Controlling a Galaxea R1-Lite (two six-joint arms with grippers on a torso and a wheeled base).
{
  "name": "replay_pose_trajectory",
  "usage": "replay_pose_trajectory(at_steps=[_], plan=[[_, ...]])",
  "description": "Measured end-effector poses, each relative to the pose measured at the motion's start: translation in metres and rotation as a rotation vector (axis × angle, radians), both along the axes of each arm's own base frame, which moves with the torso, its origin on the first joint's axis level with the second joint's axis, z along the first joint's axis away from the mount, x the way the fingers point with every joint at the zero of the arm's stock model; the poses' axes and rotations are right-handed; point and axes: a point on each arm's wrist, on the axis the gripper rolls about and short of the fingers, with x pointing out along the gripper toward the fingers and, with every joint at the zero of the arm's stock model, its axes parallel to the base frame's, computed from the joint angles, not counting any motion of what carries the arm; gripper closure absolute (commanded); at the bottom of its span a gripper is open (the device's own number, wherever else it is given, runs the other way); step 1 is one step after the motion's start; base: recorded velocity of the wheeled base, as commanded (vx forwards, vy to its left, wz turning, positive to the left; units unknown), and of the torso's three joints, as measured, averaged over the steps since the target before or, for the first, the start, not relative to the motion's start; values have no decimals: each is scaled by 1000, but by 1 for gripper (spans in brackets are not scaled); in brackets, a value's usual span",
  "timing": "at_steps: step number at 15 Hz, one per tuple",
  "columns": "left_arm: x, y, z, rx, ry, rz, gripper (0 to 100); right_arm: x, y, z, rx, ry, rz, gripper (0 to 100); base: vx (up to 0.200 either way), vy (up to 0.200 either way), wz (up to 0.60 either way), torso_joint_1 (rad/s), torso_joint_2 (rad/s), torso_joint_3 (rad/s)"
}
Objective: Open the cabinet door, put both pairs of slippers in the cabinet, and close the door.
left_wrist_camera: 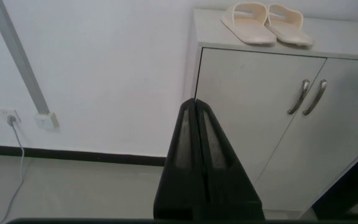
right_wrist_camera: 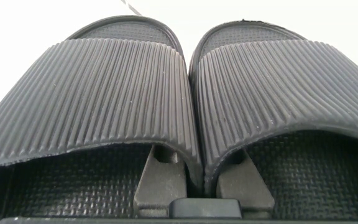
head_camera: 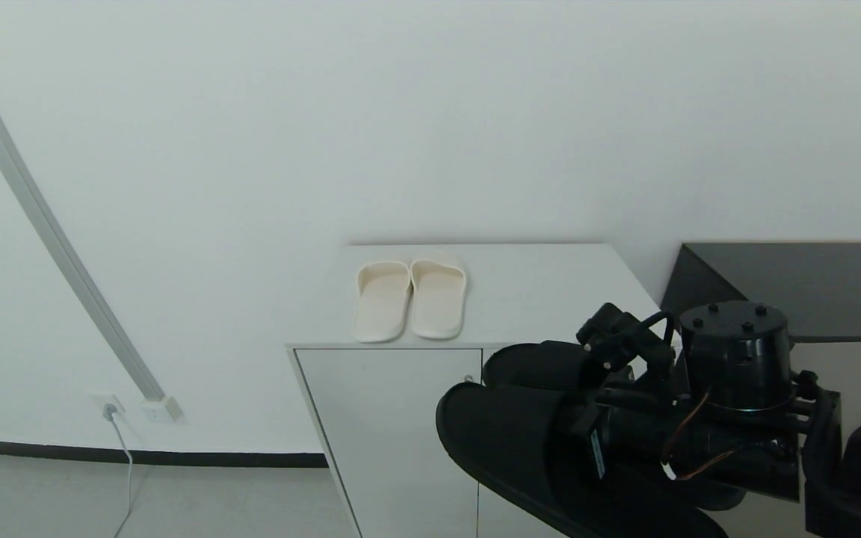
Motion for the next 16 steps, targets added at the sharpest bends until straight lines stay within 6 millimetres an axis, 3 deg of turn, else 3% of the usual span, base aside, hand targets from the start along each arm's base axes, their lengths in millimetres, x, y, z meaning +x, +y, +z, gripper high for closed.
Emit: replay_pose_trajectory(at_steps=[16], plan=[[0, 0, 0, -3, 0, -2, 0, 1, -2, -12, -27, 27, -11, 100, 0, 0, 0, -209, 521, 311]])
